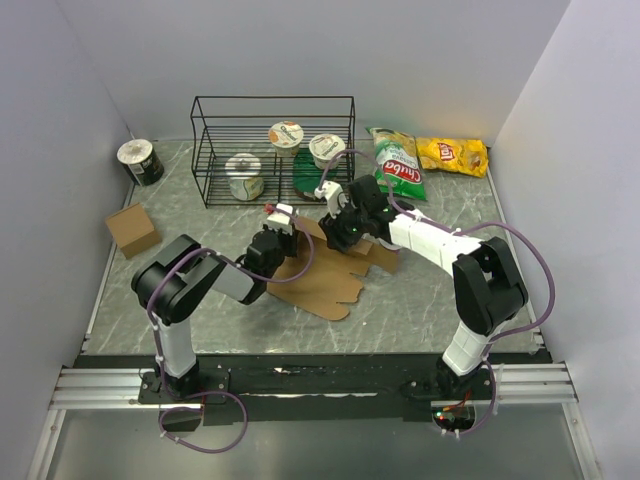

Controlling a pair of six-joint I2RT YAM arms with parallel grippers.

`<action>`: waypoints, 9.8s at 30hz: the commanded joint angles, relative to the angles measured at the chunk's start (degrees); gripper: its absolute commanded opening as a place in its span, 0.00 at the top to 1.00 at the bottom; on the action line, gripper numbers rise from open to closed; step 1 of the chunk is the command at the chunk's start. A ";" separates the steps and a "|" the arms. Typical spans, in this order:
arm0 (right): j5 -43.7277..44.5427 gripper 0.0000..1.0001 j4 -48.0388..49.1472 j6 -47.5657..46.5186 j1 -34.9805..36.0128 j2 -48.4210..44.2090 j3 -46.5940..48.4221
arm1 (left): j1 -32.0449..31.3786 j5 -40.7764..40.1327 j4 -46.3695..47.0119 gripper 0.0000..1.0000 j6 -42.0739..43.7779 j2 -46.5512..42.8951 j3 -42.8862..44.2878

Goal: Fold the paper box

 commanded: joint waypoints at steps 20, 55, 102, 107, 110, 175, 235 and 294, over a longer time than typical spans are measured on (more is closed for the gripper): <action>0.48 0.50 1.49 2.45 -0.24 -1.16 -2.21 | -1.74 -8.39 -6.56 0.39 1.63 -2.14 2.11; 10.94 0.05 1.83 53.67 -2.27 -30.34 -15.65 | 5.12 15.43 -13.95 0.19 -3.47 -7.08 2.55; 16.04 0.16 23.28 68.63 -4.46 -20.76 -29.02 | 0.90 9.98 -2.43 0.67 0.92 -1.45 1.32; 14.63 0.18 26.00 70.30 -4.64 -19.01 -29.02 | 0.63 10.25 -1.56 0.67 0.49 -1.71 0.27; 13.84 0.19 28.12 71.71 -4.72 -18.13 -29.28 | 0.46 10.25 -1.29 0.67 0.40 -1.71 -0.26; 12.52 0.15 25.22 60.99 -8.33 -26.74 -34.20 | 14.96 27.12 -20.87 0.03 -17.70 -25.71 -2.64; 8.56 0.50 59.93 47.19 -6.31 -2.83 -35.00 | 17.77 41.80 -11.92 0.40 -30.01 -4.88 5.54; 15.86 0.14 10.45 26.91 -9.21 -22.53 -18.92 | 19.97 34.51 -30.29 0.26 -22.63 -10.94 12.39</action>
